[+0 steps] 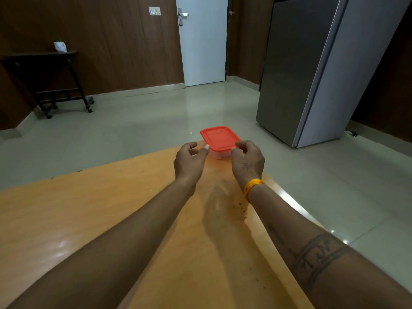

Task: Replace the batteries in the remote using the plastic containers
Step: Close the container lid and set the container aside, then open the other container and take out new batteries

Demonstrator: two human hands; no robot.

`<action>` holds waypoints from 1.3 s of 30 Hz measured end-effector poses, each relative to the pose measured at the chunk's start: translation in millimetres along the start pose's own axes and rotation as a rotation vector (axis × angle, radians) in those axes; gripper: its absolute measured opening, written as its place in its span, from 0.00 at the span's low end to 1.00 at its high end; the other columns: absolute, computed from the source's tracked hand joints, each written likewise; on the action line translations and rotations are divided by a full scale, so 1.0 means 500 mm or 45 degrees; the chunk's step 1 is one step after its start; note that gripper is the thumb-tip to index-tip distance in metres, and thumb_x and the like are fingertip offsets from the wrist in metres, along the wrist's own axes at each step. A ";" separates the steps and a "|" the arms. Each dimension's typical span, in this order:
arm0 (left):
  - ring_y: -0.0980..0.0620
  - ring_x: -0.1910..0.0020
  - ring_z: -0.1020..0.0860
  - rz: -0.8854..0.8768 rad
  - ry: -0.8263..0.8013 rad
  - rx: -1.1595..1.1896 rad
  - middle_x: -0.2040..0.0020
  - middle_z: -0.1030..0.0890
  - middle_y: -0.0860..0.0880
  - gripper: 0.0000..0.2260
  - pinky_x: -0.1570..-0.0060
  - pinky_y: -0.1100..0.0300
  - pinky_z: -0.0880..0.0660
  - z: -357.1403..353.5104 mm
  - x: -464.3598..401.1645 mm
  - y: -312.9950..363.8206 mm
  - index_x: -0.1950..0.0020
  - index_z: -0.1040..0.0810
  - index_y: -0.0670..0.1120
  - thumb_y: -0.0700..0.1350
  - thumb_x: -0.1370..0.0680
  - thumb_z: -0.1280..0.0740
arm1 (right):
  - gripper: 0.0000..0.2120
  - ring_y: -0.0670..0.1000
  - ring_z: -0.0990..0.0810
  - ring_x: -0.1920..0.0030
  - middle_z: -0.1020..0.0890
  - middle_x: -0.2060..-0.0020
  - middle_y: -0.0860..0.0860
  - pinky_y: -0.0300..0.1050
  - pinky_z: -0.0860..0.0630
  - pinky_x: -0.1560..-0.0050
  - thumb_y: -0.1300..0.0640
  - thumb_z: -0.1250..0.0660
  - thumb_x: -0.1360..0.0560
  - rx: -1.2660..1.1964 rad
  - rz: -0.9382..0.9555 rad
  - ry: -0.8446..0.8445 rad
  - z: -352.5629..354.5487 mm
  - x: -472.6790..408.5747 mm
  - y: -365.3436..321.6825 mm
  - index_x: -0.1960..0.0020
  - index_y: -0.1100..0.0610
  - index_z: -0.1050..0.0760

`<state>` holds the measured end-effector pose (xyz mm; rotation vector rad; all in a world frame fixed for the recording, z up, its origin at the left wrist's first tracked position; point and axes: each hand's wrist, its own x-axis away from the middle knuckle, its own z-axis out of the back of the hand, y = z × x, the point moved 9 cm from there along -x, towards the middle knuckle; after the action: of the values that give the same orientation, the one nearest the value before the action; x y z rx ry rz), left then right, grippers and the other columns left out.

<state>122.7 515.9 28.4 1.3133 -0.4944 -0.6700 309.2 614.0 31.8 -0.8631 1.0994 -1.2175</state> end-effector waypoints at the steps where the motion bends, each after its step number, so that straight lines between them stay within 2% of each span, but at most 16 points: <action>1: 0.48 0.41 0.18 -0.019 -0.012 0.001 0.40 0.17 0.50 0.19 0.38 0.43 0.19 0.022 0.023 0.010 0.32 0.21 0.51 0.55 0.21 0.27 | 0.10 0.53 0.19 0.43 0.15 0.46 0.51 0.49 0.22 0.37 0.56 0.32 0.23 -0.059 -0.001 -0.001 0.006 0.031 -0.011 0.44 0.53 0.16; 3: 0.48 0.43 0.17 -0.028 -0.028 0.028 0.44 0.16 0.51 0.12 0.40 0.44 0.18 0.074 0.076 0.026 0.38 0.19 0.51 0.52 0.20 0.28 | 0.05 0.51 0.18 0.51 0.15 0.54 0.49 0.55 0.19 0.42 0.54 0.31 0.23 -0.180 -0.019 -0.019 0.012 0.098 -0.032 0.51 0.52 0.16; 5: 0.48 0.43 0.17 -0.022 -0.042 0.088 0.46 0.16 0.50 0.08 0.44 0.48 0.18 0.131 0.136 0.039 0.41 0.18 0.49 0.50 0.18 0.29 | 0.06 0.51 0.20 0.56 0.17 0.60 0.47 0.59 0.18 0.45 0.53 0.31 0.22 -0.299 -0.083 -0.093 0.009 0.174 -0.052 0.56 0.52 0.18; 9: 0.47 0.43 0.16 0.011 -0.047 0.210 0.42 0.15 0.45 0.08 0.50 0.53 0.18 0.252 0.262 0.050 0.41 0.17 0.48 0.49 0.17 0.30 | 0.07 0.58 0.16 0.49 0.14 0.55 0.54 0.60 0.16 0.45 0.52 0.31 0.20 -0.513 -0.232 -0.281 -0.011 0.339 -0.088 0.53 0.53 0.17; 13: 0.48 0.43 0.15 0.038 -0.012 0.264 0.43 0.13 0.48 0.08 0.47 0.51 0.18 0.370 0.375 0.041 0.41 0.17 0.48 0.49 0.17 0.31 | 0.07 0.54 0.14 0.49 0.13 0.51 0.56 0.53 0.15 0.49 0.54 0.32 0.18 -0.654 -0.295 -0.467 -0.029 0.496 -0.145 0.49 0.56 0.17; 23: 0.48 0.49 0.14 0.095 0.258 0.349 0.46 0.12 0.44 0.08 0.51 0.51 0.18 0.700 0.576 -0.019 0.43 0.16 0.44 0.45 0.16 0.33 | 0.09 0.49 0.15 0.54 0.13 0.52 0.57 0.52 0.14 0.52 0.54 0.32 0.18 -0.708 -0.322 -0.788 -0.140 0.822 -0.236 0.50 0.58 0.16; 33: 0.51 0.54 0.16 0.148 0.581 0.380 0.50 0.13 0.48 0.05 0.54 0.53 0.21 0.997 0.653 -0.113 0.48 0.16 0.48 0.44 0.17 0.32 | 0.08 0.50 0.16 0.56 0.14 0.55 0.60 0.49 0.17 0.56 0.56 0.31 0.19 -0.604 -0.236 -1.003 -0.327 1.038 -0.301 0.51 0.60 0.17; 36: 0.50 0.53 0.17 0.173 0.702 0.368 0.50 0.14 0.48 0.05 0.56 0.53 0.21 1.071 0.661 -0.154 0.48 0.16 0.46 0.44 0.17 0.32 | 0.08 0.52 0.16 0.55 0.15 0.59 0.54 0.50 0.17 0.56 0.54 0.32 0.20 -0.550 -0.207 -1.046 -0.383 1.079 -0.306 0.52 0.57 0.17; 39: 0.49 0.51 0.16 0.199 0.804 0.328 0.49 0.13 0.45 0.04 0.56 0.52 0.20 1.131 0.654 -0.191 0.49 0.17 0.46 0.43 0.18 0.32 | 0.07 0.53 0.14 0.56 0.14 0.60 0.49 0.56 0.15 0.52 0.51 0.31 0.22 -0.416 -0.140 -1.068 -0.437 1.104 -0.305 0.53 0.52 0.16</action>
<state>-40.8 -123.9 34.2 1.6186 -0.1630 -0.0400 56.0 55.8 18.1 -1.5194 0.5604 -0.6333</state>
